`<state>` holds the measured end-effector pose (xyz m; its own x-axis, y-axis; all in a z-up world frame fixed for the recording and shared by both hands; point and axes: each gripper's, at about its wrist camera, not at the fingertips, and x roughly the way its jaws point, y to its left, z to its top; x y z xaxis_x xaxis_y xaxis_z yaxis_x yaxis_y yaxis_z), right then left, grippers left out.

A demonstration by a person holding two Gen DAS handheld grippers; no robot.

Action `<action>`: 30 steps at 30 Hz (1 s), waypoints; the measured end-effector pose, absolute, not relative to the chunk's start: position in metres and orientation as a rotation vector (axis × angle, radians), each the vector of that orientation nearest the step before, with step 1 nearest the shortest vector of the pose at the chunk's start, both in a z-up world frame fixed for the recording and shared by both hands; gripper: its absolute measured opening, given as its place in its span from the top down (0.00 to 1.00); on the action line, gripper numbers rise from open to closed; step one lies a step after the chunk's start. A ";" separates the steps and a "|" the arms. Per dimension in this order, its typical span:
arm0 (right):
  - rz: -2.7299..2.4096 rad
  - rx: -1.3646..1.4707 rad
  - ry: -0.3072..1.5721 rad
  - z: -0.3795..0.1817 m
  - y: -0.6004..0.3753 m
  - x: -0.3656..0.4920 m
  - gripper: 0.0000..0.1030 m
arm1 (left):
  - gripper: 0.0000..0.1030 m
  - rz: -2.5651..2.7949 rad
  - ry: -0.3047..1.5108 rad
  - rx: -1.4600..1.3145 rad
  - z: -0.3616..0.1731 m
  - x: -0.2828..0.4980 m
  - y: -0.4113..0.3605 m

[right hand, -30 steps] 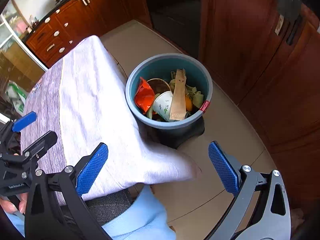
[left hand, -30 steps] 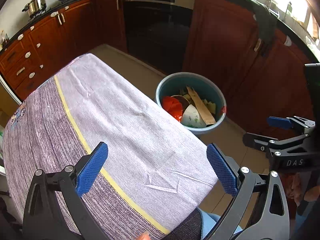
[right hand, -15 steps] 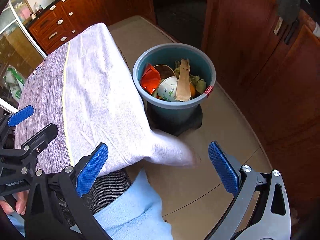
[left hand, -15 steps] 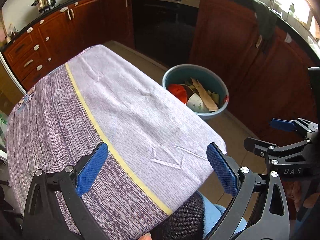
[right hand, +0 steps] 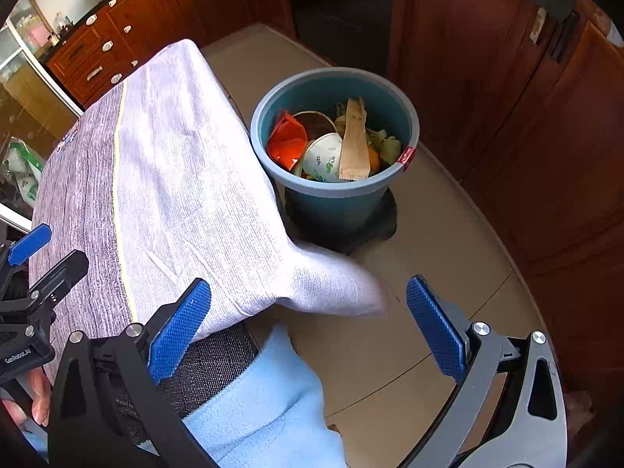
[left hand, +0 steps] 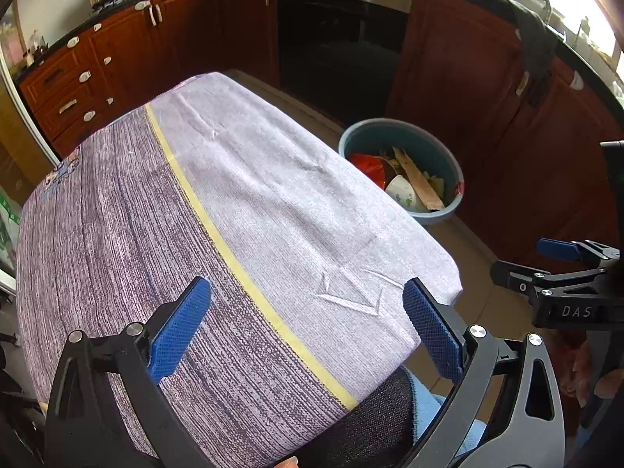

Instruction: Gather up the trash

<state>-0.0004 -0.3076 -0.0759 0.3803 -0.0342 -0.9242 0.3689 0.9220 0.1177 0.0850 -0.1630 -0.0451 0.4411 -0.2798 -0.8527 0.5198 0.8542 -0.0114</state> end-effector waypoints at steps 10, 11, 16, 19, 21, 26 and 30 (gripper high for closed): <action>-0.255 0.329 1.165 -0.078 -0.304 0.004 0.06 | 0.04 -0.494 1.007 0.261 -0.046 0.087 -0.159; -0.255 0.330 1.166 -0.078 -0.305 0.005 0.06 | 0.04 -0.493 1.008 0.261 -0.046 0.088 -0.160; -0.259 0.328 1.167 -0.078 -0.304 0.005 0.06 | 0.04 -0.495 1.006 0.267 -0.046 0.087 -0.160; -0.259 0.323 1.170 -0.078 -0.304 0.006 0.06 | 0.04 -0.497 1.009 0.271 -0.047 0.088 -0.161; -0.260 0.320 1.172 -0.078 -0.304 0.007 0.06 | 0.04 -0.497 1.012 0.272 -0.048 0.088 -0.161; -0.259 0.315 1.175 -0.077 -0.303 0.008 0.06 | 0.04 -0.499 1.013 0.271 -0.048 0.089 -0.161; -0.259 0.313 1.175 -0.076 -0.303 0.010 0.06 | 0.04 -0.504 1.016 0.267 -0.049 0.088 -0.161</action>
<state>0.0097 -0.3030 -0.0761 0.3647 -0.0358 -0.9304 0.3582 0.9278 0.1047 0.0885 -0.1609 -0.0486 0.4263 -0.2761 -0.8614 0.5184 0.8550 -0.0175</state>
